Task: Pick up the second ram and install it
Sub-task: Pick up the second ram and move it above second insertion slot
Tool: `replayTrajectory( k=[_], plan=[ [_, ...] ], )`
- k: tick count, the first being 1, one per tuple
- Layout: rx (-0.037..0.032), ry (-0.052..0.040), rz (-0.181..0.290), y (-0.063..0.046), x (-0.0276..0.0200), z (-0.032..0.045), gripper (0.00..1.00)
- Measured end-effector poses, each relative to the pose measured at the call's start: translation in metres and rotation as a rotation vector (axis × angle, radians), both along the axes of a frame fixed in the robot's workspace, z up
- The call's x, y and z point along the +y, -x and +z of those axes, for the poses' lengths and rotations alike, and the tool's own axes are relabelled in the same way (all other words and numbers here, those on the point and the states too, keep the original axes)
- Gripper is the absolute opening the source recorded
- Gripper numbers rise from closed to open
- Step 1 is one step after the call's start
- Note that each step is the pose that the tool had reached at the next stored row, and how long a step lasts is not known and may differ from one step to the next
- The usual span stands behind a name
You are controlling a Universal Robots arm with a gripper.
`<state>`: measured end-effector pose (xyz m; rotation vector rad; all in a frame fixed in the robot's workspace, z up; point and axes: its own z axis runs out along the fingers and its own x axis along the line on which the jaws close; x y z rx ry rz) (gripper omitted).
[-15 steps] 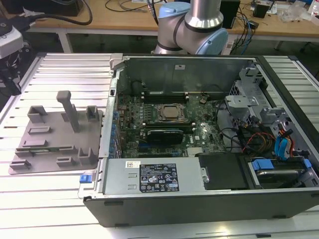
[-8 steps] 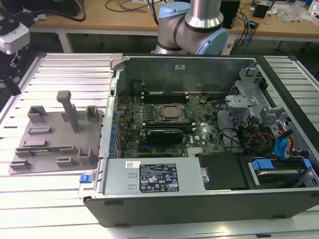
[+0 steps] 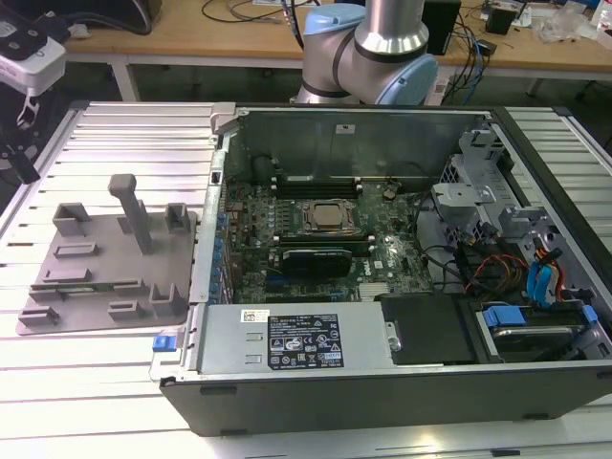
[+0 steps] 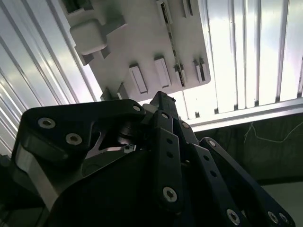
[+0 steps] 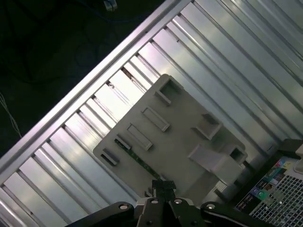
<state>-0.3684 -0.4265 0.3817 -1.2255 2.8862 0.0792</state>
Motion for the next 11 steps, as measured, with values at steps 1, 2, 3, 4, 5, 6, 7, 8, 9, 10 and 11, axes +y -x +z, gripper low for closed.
replayTrajectory(
  k=[1, 2, 3, 4, 5, 6, 7, 8, 9, 10, 11],
  plan=[
    [0.0, 0.0, 0.015, 0.0, 0.0, 0.0, 0.08],
    [0.0, 0.0, 0.026, 0.0, 0.0, 0.0, 0.08],
    [0.0001, 0.0, 0.035, 0.0, 0.0, 0.0, 0.08],
    [0.0, 0.0, 0.046, 0.0, 0.0, 0.0, 0.08],
    [0.0001, 0.0001, 0.055, 0.0, 0.0, 0.0, 0.08],
    [0.0, 0.0, 0.064, 0.0, 0.0, 0.0, 0.08],
    [0.0, 0.0, 0.079, 0.0, 0.0, 0.0, 0.08],
    [0.0, 0.0, 0.094, 0.0, 0.0, 0.0, 0.08],
    [0.0, 0.0, 0.115, 0.0, 0.0, 0.0, 0.08],
    [0.0, 0.0, 0.144, 0.0, 0.0, 0.0, 0.08],
    [-0.0001, 0.0, 0.156, 0.0, 0.0, 0.0, 0.08]
  ],
)
